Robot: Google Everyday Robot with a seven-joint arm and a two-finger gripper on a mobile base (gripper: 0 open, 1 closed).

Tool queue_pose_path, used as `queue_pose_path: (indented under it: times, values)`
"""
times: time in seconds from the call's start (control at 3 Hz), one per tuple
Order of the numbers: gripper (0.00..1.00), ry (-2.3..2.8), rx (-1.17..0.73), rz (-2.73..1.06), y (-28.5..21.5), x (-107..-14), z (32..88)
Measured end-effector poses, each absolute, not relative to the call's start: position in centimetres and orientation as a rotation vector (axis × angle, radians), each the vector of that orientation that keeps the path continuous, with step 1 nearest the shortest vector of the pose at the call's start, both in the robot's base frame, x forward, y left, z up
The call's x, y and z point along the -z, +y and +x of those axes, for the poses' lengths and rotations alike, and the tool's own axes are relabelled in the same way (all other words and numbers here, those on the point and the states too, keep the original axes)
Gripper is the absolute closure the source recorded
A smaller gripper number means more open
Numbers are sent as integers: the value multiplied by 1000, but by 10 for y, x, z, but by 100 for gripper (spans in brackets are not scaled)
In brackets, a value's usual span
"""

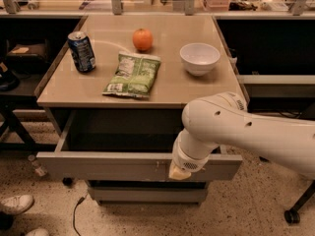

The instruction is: Close top drawer

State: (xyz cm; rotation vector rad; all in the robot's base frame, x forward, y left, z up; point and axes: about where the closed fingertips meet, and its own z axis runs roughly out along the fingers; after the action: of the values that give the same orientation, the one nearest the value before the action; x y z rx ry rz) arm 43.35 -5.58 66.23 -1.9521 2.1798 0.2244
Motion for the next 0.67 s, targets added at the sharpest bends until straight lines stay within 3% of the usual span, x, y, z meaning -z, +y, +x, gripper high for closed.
queue_pose_path:
  times: [0.67]
  values:
    - [40, 2180, -224, -1952, -56, -662, 434]
